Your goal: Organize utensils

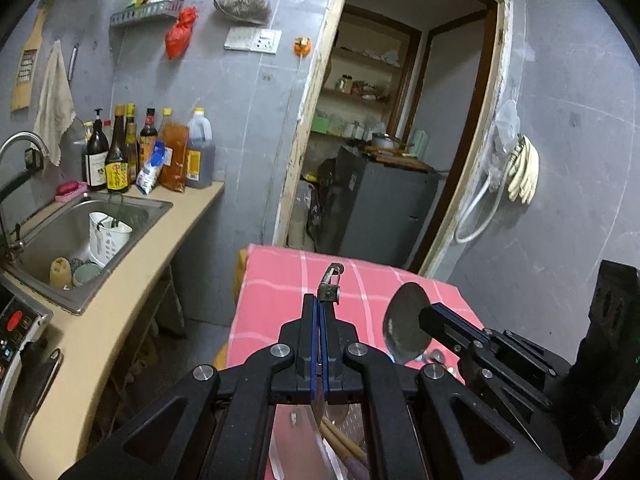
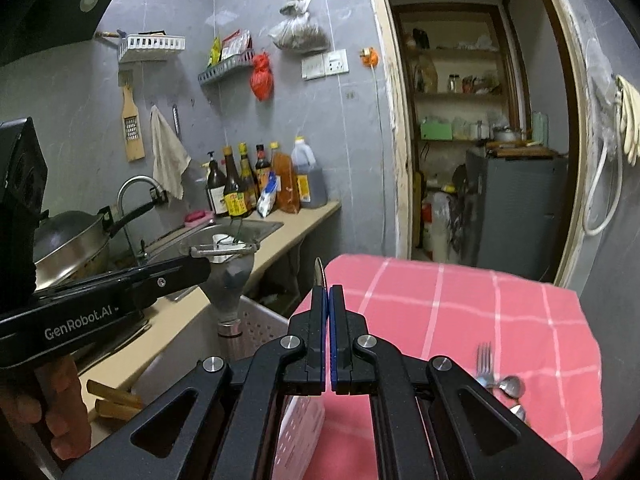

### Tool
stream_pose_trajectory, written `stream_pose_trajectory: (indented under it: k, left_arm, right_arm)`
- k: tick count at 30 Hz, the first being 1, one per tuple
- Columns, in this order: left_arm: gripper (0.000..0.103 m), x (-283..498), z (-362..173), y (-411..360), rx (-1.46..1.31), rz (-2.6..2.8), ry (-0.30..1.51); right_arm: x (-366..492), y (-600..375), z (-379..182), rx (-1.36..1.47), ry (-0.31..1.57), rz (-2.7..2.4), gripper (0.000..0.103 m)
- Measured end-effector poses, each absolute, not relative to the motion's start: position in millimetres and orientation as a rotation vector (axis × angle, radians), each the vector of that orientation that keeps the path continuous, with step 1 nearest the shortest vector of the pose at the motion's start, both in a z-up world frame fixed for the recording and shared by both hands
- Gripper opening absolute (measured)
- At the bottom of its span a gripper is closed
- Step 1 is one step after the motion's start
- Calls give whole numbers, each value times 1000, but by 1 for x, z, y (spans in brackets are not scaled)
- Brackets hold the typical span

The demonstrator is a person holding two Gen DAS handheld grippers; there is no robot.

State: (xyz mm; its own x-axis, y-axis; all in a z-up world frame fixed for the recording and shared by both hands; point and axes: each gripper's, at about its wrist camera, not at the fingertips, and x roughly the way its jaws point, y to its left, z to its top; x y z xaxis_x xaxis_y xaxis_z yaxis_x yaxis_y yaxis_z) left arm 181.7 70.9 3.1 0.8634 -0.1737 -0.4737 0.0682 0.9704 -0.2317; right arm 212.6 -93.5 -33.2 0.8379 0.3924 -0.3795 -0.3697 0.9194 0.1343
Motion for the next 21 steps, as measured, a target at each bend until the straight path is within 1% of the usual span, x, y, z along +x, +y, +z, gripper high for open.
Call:
stream_pose_trajectory:
  k: [9, 21]
  left_arm:
    - [2, 182, -11, 77, -265, -119, 598]
    - [3, 176, -10, 77, -276, -118, 620]
  right_arm:
    - [214, -93, -44, 69, 477, 459, 3]
    - [210, -103, -40, 102, 507, 483, 3]
